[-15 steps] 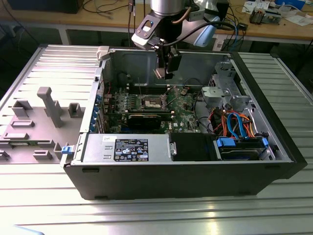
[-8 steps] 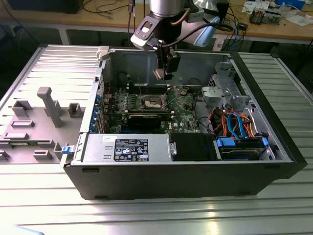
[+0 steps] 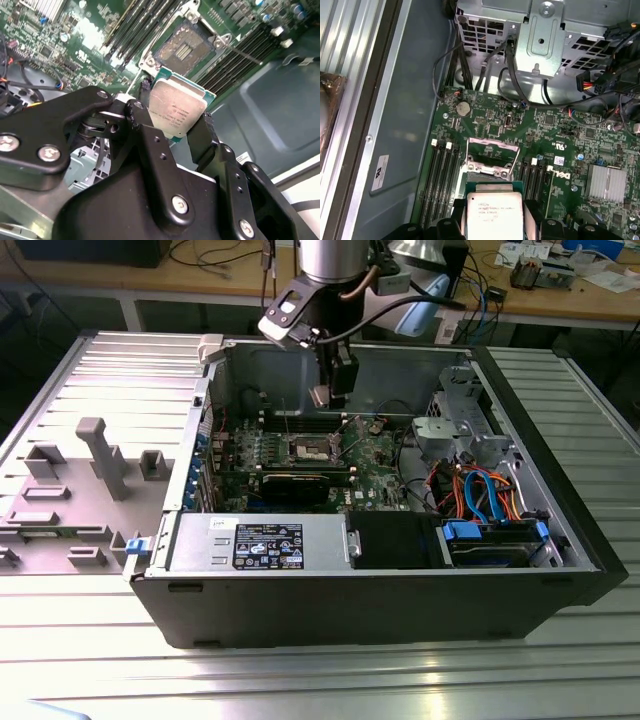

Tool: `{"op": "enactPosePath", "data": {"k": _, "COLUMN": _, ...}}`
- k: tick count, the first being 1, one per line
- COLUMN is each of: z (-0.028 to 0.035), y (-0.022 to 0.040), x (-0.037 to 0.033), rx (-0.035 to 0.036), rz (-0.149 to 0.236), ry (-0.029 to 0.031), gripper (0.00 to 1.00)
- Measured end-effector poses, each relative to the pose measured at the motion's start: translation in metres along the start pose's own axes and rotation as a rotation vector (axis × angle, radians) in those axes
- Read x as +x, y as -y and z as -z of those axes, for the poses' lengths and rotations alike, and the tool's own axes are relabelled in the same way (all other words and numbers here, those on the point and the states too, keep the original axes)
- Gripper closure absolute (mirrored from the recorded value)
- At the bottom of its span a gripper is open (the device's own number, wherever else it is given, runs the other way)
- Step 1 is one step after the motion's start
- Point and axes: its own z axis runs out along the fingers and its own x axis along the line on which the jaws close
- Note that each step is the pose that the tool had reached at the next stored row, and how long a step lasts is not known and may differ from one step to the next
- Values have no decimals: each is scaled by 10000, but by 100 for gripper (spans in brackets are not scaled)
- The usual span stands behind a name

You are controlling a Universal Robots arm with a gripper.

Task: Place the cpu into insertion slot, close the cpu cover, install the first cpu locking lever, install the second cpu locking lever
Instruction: 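Place the cpu into insertion slot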

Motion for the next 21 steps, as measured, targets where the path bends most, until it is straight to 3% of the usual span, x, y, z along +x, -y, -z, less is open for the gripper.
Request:
{"op": "enactPosePath", "data": {"k": 3, "z": 1, "y": 2, "x": 0, "rx": 63, "rz": -169, "ry": -8, "gripper": 45}}
{"op": "enactPosePath", "data": {"k": 21, "z": -6, "y": 3, "x": 0, "rx": 99, "rz": -200, "ry": -14, "gripper": 45}}
